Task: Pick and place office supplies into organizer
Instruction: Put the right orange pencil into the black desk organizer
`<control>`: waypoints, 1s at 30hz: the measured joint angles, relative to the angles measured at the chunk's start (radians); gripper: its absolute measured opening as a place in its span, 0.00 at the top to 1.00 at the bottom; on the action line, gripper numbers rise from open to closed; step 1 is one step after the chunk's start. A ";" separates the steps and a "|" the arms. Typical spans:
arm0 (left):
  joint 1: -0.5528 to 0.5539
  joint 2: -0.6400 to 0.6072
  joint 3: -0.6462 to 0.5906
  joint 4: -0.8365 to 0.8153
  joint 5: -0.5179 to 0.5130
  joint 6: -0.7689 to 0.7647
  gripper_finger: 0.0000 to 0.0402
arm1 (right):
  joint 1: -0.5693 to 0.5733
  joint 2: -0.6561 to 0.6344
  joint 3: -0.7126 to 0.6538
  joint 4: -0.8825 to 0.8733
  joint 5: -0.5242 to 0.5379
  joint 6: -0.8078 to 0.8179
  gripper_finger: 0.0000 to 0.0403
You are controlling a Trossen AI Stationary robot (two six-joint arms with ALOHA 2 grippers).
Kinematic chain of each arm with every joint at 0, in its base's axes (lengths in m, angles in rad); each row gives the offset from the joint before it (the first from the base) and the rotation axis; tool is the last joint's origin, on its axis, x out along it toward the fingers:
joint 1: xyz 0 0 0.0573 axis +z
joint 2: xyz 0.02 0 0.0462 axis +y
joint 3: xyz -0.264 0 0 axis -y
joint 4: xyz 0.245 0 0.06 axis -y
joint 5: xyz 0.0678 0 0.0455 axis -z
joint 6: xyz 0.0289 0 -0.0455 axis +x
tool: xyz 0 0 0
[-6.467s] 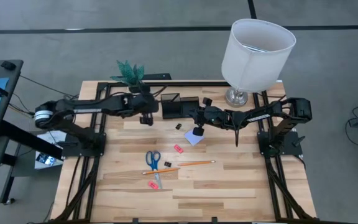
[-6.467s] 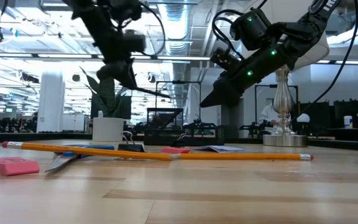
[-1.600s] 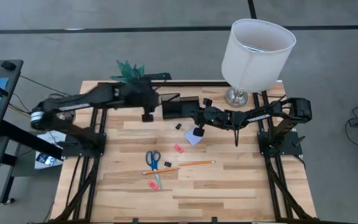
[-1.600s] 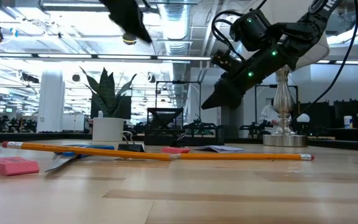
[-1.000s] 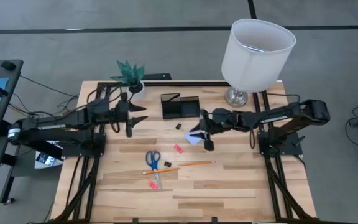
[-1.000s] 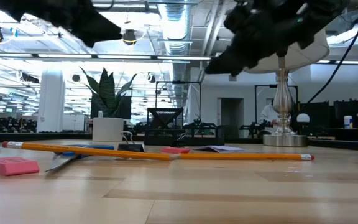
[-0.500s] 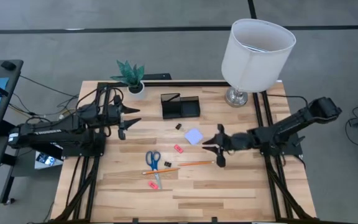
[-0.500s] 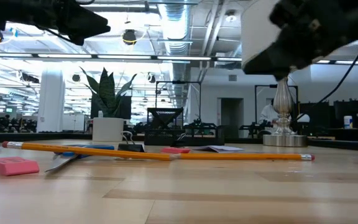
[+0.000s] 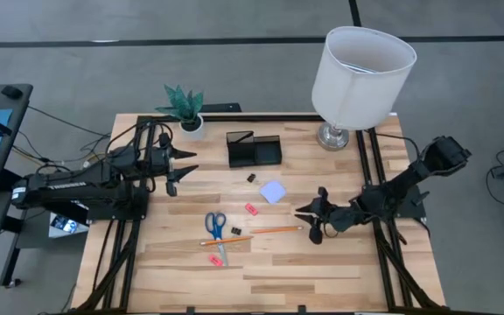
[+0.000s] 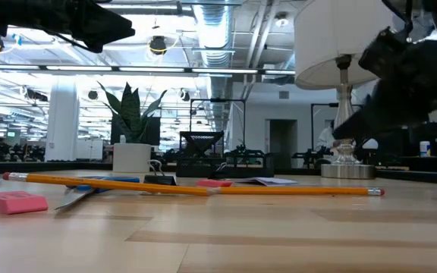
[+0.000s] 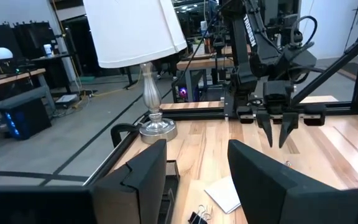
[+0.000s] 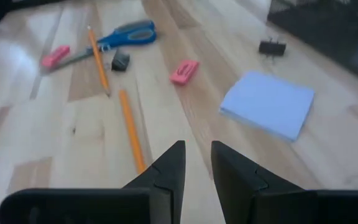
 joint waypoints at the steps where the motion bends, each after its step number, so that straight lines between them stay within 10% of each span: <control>1: 0.000 0.000 0.000 0.000 0.000 0.000 0.59 | 0.006 0.009 -0.001 0.000 0.000 0.002 0.81; 20: 0.000 0.000 0.000 0.017 -0.002 0.007 0.59 | -0.024 0.013 0.055 0.084 -0.029 -0.170 0.81; 30: 0.000 0.000 0.000 0.001 -0.002 -0.010 0.59 | -0.036 -0.100 0.055 -0.186 -0.185 -0.078 0.69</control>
